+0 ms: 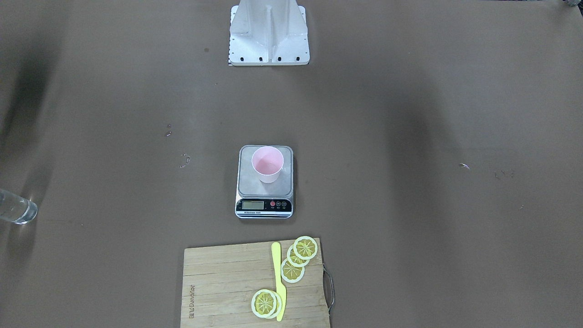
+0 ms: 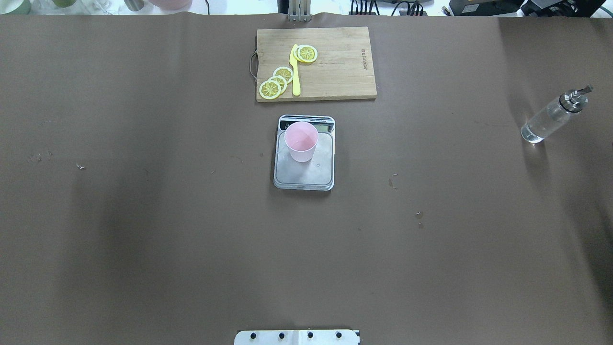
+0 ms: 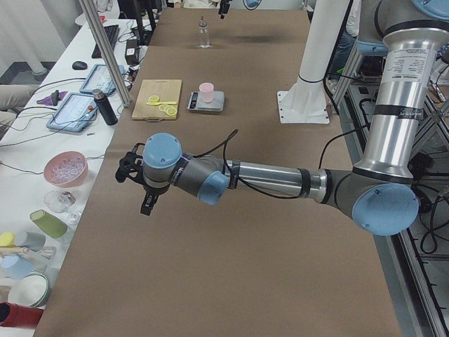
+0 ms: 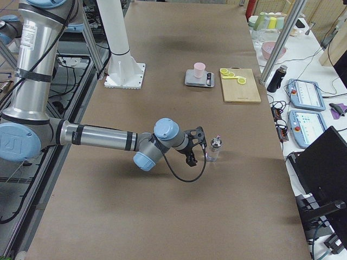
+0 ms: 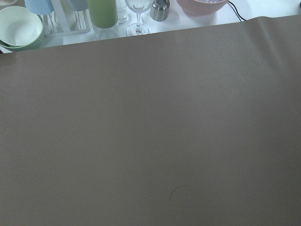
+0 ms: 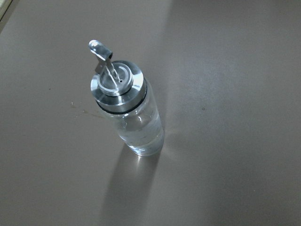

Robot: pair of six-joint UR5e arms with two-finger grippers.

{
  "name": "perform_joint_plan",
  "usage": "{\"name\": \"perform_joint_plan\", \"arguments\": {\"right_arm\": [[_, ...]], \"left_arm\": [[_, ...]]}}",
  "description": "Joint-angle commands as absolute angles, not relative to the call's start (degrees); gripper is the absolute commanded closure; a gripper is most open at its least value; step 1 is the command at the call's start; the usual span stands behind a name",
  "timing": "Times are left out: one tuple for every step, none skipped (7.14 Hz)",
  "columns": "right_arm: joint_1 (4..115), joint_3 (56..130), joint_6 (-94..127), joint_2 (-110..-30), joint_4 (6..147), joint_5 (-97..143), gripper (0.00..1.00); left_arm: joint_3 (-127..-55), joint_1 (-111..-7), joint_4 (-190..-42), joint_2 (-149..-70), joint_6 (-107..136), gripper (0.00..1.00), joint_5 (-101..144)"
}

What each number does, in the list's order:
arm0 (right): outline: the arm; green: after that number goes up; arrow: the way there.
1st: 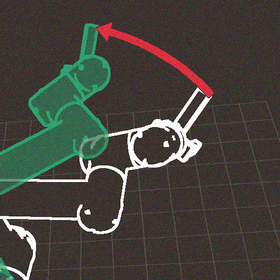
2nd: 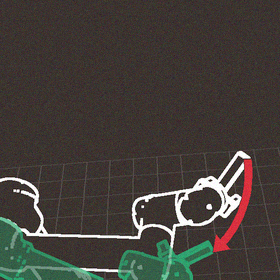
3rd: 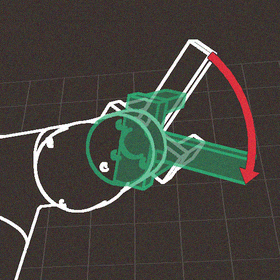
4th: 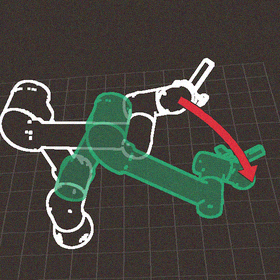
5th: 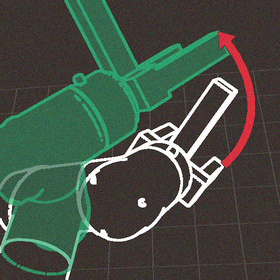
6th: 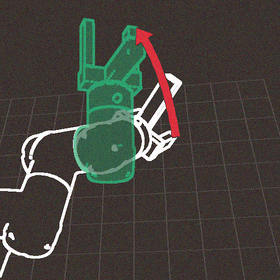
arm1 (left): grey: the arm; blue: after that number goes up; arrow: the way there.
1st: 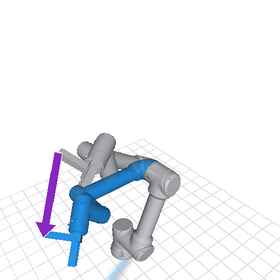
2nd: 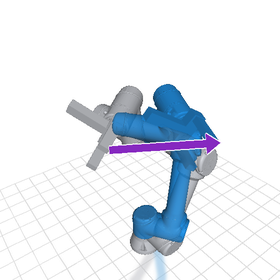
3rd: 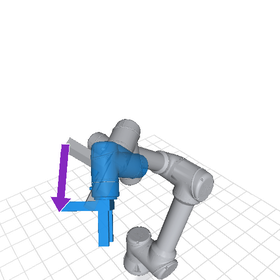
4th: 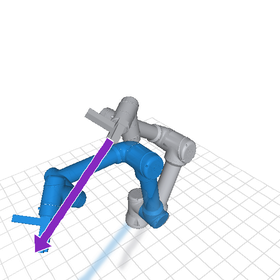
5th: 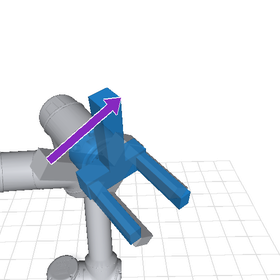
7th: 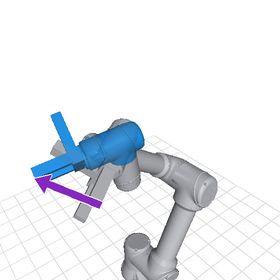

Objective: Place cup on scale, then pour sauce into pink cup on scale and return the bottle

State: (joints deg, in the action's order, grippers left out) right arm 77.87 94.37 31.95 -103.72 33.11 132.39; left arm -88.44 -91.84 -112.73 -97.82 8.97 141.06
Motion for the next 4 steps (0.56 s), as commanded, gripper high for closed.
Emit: {"name": "perform_joint_plan", "arguments": {"right_arm": [[81.73,98.14,31.56,-104.33,40.47,135.53,0.00],[82.96,102.44,28.86,-104.07,49.57,135.61,0.00],[85.06,107.44,20.21,-103.37,62.88,135.18,0.00],[88.82,110.45,10.56,-99.44,78.07,134.57,0.00]], "left_arm": [[-88.51,-91.85,-112.76,-97.82,8.96,0.03,141.06],[-88.42,-91.85,-112.76,-97.82,8.96,0.03,140.98],[-88.50,-91.85,-112.76,-97.82,8.88,0.03,140.98],[-88.42,-91.85,-112.76,-97.74,8.79,0.03,140.98]]}}
